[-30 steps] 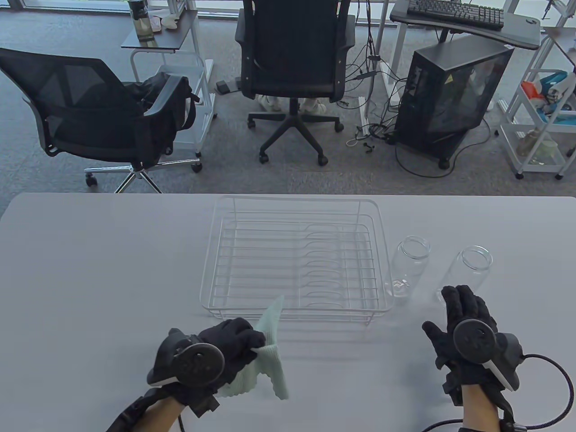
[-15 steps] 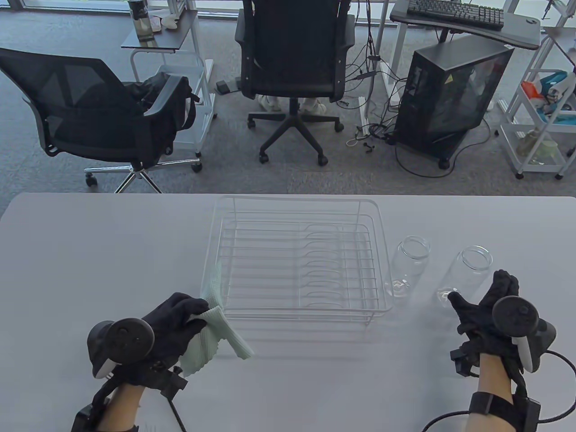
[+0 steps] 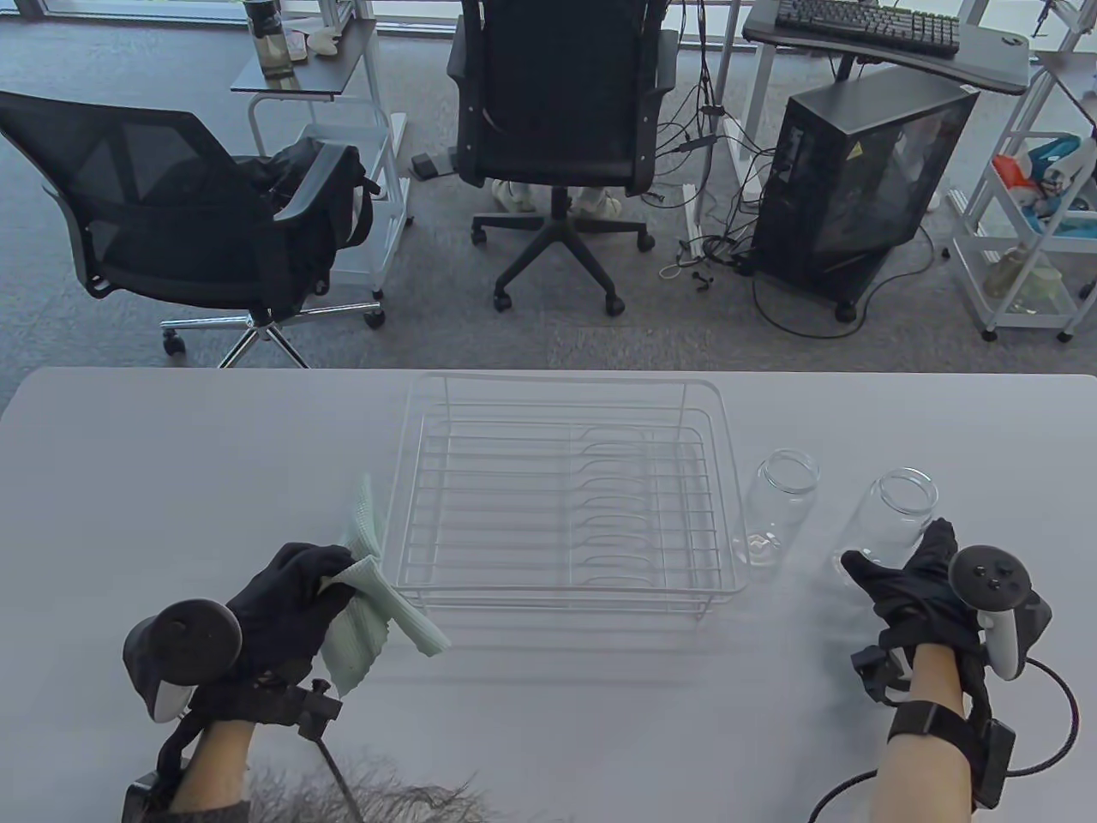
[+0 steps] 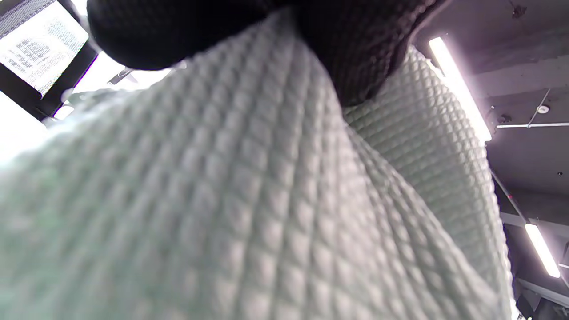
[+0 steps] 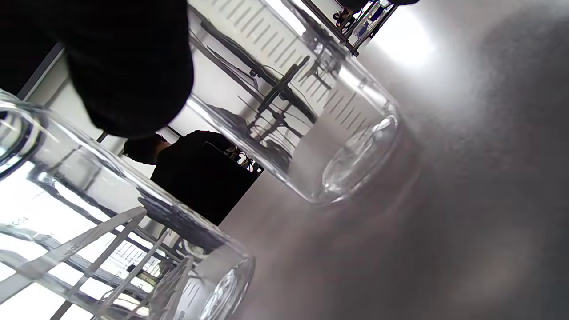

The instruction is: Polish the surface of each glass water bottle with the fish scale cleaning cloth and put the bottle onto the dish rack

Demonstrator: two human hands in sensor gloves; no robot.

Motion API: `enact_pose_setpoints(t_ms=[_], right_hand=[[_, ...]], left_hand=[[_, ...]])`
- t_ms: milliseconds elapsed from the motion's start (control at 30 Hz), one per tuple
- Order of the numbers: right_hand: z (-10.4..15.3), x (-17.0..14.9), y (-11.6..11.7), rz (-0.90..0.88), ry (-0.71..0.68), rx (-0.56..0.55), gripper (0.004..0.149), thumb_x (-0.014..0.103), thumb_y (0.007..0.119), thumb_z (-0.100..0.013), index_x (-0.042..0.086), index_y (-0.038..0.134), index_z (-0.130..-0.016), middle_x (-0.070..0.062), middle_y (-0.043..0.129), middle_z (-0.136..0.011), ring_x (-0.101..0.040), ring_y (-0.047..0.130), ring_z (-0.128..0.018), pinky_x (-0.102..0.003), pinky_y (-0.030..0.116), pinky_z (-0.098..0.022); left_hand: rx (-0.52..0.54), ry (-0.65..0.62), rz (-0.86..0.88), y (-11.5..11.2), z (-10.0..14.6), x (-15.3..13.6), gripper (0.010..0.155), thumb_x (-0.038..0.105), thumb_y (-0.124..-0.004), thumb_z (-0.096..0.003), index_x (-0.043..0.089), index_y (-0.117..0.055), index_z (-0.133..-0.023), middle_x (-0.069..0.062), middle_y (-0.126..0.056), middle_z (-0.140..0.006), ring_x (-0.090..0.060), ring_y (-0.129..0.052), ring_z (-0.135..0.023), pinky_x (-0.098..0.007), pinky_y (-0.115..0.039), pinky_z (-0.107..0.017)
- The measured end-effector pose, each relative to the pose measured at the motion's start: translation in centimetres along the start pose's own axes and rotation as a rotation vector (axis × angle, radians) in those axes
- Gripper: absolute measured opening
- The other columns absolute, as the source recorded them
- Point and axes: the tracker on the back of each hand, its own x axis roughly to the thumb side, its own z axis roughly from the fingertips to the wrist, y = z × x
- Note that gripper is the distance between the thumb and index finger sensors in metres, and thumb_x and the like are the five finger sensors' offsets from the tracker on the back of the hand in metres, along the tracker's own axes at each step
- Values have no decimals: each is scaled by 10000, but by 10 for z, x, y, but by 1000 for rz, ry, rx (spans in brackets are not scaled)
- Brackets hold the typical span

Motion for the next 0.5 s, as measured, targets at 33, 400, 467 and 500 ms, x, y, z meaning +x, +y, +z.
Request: enact_pose_setpoints(t_ms=[33, 400, 467, 500], right_hand=[[-2, 0, 1, -22, -4, -7, 1175, 589, 859, -373, -17, 115, -1050, -272, 216, -1095, -560, 294, -1022, -779, 424, -597], [-7, -2, 7, -163, -5, -173, 1031, 503, 956, -343, 88, 344, -1062, -142, 507, -1070, -440, 496, -1031, -766, 472, -602], [-7, 1, 8, -130, -27, -183, 1055, 533, 961, -339, 111, 321, -1065, -112, 504, -1063, -419, 526, -1016, -764, 468, -604], [-8, 2, 9, -113, -35, -192, 1078, 551, 957, -339, 118, 294, -1071, -98, 500, -1061, -410, 543, -1009, -760, 472, -605]], left_hand=[[-9, -3, -7, -1, 0, 0, 409, 354, -872, -503, 329, -787, -903, -32, -878, -869, -198, -979, -550, -395, -879, -400], [-32, 1, -22, -4, 0, -1, 410, 356, -870, -503, 328, -784, -903, -30, -875, -871, -196, -979, -553, -393, -880, -402], [-32, 1, -23, -3, 0, 0, 410, 356, -870, -503, 328, -785, -903, -29, -875, -871, -196, -980, -552, -393, -880, -401], [-32, 2, -23, -3, 0, 0, 410, 356, -869, -504, 327, -783, -904, -30, -874, -872, -196, -979, -554, -393, -880, -403]])
